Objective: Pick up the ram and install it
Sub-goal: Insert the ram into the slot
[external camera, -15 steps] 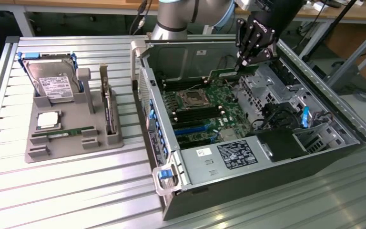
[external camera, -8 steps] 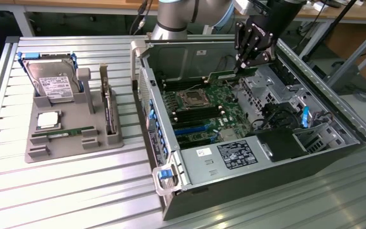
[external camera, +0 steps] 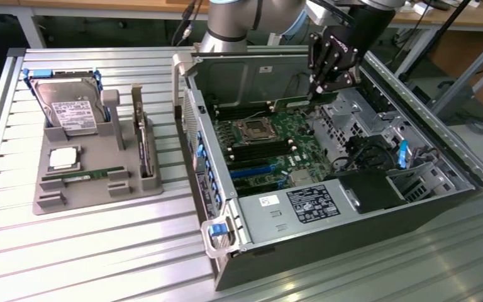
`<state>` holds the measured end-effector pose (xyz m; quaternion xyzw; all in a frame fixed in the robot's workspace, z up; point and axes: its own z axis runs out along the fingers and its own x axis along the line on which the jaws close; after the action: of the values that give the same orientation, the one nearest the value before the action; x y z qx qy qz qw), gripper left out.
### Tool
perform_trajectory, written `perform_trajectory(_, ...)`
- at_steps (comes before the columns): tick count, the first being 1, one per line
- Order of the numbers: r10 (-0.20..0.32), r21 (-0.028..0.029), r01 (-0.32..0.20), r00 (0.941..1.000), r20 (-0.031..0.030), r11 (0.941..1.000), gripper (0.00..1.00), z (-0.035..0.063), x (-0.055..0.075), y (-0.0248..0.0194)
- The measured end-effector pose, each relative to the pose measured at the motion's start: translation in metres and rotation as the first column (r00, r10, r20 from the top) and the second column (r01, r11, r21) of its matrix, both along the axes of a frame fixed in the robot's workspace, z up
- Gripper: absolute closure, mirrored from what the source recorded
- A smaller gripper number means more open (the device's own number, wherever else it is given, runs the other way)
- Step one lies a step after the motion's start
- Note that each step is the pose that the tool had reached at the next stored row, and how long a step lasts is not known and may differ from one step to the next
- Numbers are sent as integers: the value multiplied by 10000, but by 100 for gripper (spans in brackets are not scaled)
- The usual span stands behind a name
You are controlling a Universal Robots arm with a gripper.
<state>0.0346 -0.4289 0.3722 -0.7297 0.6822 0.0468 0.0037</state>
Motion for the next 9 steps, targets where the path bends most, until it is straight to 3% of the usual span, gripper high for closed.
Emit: perform_trajectory(9,0,2,0,10000,0,10000,88,-91,0,0)
